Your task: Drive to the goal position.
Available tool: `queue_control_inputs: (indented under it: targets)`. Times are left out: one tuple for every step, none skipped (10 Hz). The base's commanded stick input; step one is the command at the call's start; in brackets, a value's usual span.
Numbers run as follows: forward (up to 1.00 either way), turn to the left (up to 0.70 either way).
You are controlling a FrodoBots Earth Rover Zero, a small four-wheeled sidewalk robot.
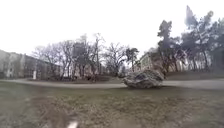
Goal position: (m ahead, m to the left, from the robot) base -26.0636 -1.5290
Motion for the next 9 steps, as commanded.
queue_control_inputs:
  targets:
    - [0.0,0.0]
    - [0.0,0.0]
    - [0.0,0.0]
    - [0.0,0.0]
    - [0.0,0.0]
    - [0.0,0.0]
    - [-0.41,0.0]
    - [-0.7,0.0]
    - [-0.7,0.0]
